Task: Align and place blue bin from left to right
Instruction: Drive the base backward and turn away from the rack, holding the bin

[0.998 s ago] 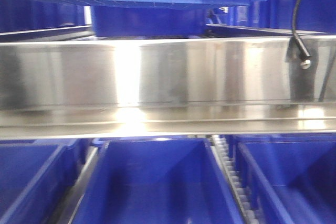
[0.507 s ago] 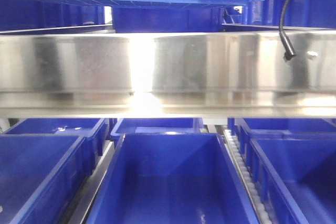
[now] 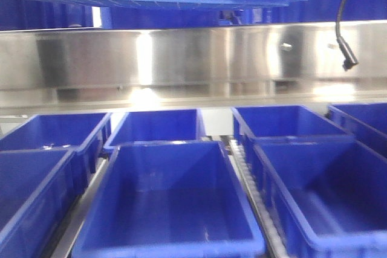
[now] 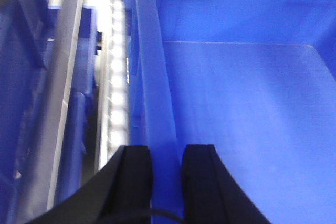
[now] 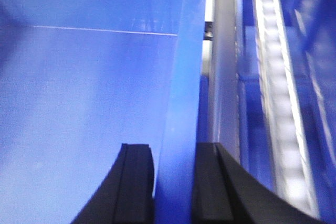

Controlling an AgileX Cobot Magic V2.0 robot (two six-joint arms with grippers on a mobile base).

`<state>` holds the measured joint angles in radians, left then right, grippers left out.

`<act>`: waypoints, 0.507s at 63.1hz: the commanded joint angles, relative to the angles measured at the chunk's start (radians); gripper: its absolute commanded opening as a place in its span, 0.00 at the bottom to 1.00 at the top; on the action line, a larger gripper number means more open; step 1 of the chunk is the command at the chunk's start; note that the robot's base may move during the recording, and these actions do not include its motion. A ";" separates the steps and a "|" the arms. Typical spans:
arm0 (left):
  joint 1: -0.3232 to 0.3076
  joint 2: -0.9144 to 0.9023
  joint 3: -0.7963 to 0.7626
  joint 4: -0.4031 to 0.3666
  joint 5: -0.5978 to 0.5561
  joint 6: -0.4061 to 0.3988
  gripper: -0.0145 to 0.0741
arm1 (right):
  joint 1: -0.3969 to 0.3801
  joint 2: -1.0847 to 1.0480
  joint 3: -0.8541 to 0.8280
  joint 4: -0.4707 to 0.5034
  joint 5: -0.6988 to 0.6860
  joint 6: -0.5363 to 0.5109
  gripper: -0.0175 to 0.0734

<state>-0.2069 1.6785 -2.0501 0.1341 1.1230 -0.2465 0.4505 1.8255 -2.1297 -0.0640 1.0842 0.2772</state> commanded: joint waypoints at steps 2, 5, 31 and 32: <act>0.002 -0.027 -0.021 0.011 -0.076 0.005 0.15 | -0.001 -0.034 -0.014 -0.027 -0.090 -0.024 0.12; 0.002 -0.027 -0.021 0.011 -0.076 0.005 0.15 | -0.001 -0.034 -0.014 -0.027 -0.090 -0.024 0.12; 0.002 -0.027 -0.021 0.011 -0.076 0.005 0.15 | -0.001 -0.034 -0.014 -0.027 -0.090 -0.024 0.12; 0.002 -0.027 -0.021 0.011 -0.076 0.005 0.15 | -0.001 -0.034 -0.014 -0.027 -0.090 -0.024 0.12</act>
<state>-0.2069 1.6785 -2.0501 0.1362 1.1230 -0.2465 0.4505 1.8255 -2.1297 -0.0640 1.0842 0.2772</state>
